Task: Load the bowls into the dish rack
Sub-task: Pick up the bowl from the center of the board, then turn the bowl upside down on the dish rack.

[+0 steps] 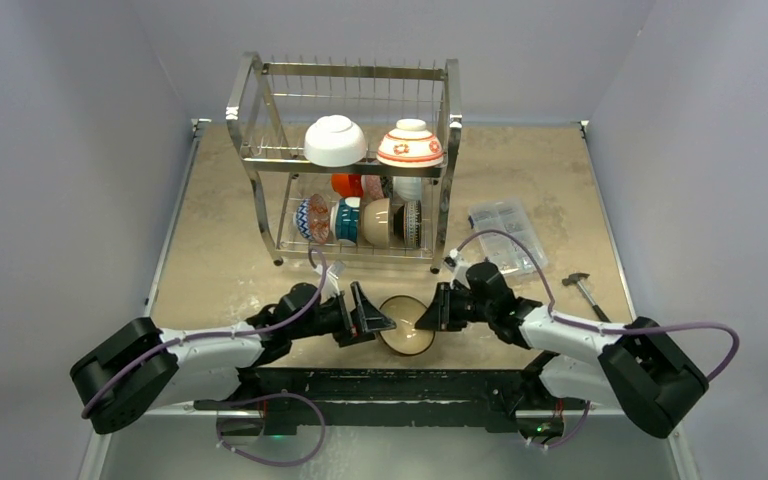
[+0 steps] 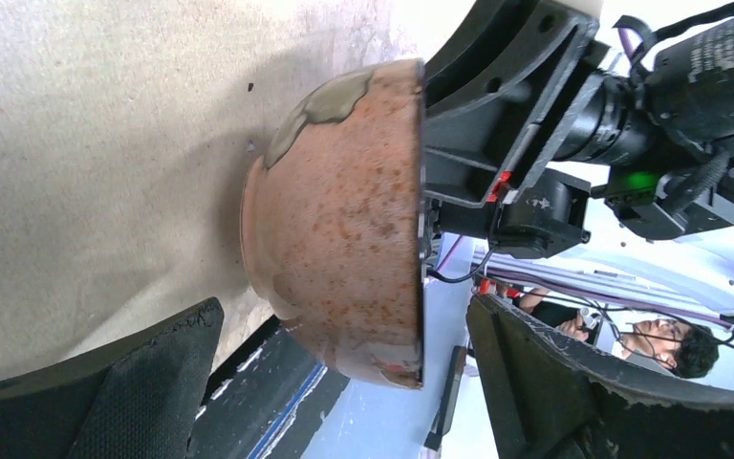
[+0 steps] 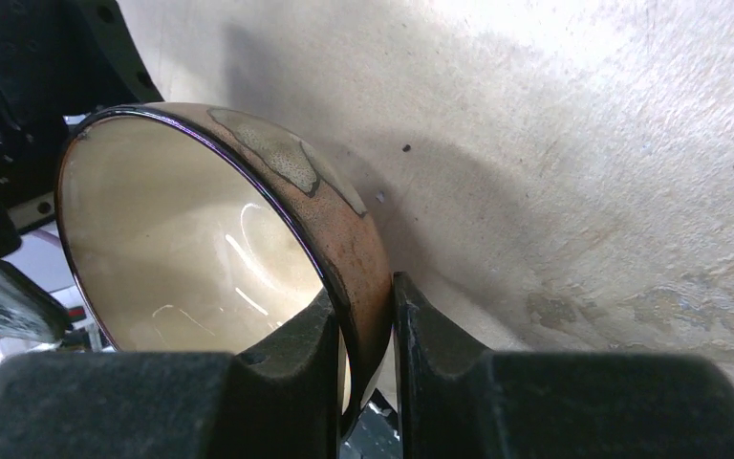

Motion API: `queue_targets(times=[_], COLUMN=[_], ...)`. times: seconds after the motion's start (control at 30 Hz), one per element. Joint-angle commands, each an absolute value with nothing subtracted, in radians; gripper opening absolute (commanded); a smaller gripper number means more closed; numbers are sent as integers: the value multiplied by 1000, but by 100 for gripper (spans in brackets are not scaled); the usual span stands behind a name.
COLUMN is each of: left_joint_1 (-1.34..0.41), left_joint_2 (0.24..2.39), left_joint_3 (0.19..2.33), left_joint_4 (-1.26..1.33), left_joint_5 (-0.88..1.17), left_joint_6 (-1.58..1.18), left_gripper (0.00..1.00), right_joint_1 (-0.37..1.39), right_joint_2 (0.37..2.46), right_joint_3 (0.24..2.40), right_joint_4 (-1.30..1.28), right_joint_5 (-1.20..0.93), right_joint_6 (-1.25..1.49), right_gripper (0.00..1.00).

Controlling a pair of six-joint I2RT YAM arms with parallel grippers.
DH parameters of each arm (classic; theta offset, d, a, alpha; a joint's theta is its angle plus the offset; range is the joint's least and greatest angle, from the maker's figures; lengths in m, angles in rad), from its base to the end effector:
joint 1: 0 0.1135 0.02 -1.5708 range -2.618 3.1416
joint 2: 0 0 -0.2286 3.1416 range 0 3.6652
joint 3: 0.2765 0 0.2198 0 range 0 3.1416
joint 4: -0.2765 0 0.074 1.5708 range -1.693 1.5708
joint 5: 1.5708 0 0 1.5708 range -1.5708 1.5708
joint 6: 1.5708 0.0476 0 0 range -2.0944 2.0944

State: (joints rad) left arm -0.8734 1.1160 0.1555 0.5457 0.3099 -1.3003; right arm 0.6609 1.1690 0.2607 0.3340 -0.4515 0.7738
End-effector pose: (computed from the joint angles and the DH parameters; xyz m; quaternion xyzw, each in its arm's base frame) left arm 0.1168 -0.1620 0.1319 -0.0929 0.8266 -0.5380 0.1367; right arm 0.1499 0.1429 0.1306 -0.0585 0.8608 0.4544 0.2217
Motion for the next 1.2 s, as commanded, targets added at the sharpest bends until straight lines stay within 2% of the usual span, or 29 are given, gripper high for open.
queue_targets(times=[0.0,0.23,0.57,0.9,1.17], left_joint_1=[-908,-946,-953,-952,-951], left_joint_2=[1140,1192,1035,942,891], left_joint_3=[219,330,489,688,904], left_joint_4=[526,452,111,-89,-301], left_joint_5=[264,253,96,15,-120], left_joint_6=[-1322,-1266,-1086,-899,-718], left_gripper=[98,95,95,94,94], right_joint_1=[663,663,663,663,664], right_joint_2=[1084,1004,877,853,858], right_joint_3=[353,433,599,850,1084], right_joint_4=[332,203,-48,-246,-338], right_joint_5=[-449,-422,-293,-194,-220], right_joint_6=[776,753,663,550,474], right_gripper=[0,0,0,0,0])
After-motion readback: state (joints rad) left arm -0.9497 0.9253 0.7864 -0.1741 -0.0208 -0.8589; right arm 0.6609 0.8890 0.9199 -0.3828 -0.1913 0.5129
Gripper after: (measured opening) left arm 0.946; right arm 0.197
